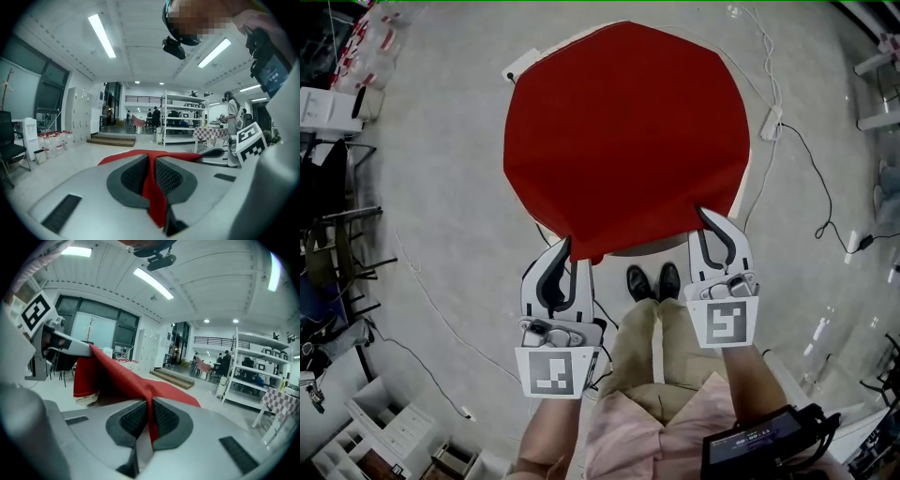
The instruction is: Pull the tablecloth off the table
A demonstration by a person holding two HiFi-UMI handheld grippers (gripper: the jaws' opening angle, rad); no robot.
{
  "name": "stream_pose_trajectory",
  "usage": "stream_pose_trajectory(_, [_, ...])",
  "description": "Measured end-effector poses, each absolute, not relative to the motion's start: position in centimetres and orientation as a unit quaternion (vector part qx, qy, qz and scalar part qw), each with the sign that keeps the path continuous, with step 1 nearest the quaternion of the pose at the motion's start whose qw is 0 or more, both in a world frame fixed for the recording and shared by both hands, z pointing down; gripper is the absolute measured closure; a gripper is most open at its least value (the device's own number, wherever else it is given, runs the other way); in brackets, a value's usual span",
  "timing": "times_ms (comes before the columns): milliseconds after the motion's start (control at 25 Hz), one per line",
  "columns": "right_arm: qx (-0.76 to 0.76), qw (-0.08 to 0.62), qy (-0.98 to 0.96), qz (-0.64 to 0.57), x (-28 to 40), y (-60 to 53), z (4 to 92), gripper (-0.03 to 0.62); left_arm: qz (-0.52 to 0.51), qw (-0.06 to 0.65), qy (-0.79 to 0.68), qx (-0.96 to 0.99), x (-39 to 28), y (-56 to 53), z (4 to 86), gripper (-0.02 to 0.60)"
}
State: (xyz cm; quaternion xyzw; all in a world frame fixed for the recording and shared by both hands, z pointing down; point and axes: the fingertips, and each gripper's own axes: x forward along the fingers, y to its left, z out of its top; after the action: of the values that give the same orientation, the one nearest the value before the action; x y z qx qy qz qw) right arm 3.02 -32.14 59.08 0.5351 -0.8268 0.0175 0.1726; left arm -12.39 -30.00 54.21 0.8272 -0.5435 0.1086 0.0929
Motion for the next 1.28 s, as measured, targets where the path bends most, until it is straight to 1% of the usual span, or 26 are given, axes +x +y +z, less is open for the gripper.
stream_pose_trajectory(120, [0.534,0.154,-0.831,0.020,3.3,-32.0,56.6,0.569,0.103,0.089,-0.549,0.825,-12.6,-29.6,53.3,0.535])
stream_pose_trajectory(320, [0.521,0.173,-0.836,0.014,3.6,-31.6,52.2,0.568,0.086,0.085,-0.558,0.821,-13.0,-29.6,49.4,0.535])
stream_pose_trajectory(440, [0.530,0.167,-0.830,0.052,4.0,-30.5,49.2,0.568,0.070,0.086,-0.561,0.820,-12.8,-29.0,45.8,0.535])
stream_pose_trajectory(560, [0.536,0.152,-0.827,0.074,4.2,-30.1,48.8,0.568,0.066,0.083,-0.565,0.819,-12.6,-28.8,45.2,0.535])
stream_pose_trajectory(680, [0.530,0.143,-0.834,0.050,4.1,-30.5,48.6,0.568,0.063,0.082,-0.571,0.815,-12.8,-28.7,45.6,0.535])
stream_pose_trajectory(1080, [0.529,0.118,-0.839,0.056,4.1,-30.5,48.0,0.569,0.054,0.063,-0.585,0.807,-13.0,-28.5,44.9,0.535])
stream_pose_trajectory(1280, [0.530,0.111,-0.839,0.054,4.2,-29.9,45.1,0.569,0.047,0.056,-0.587,0.807,-13.1,-28.0,42.0,0.535])
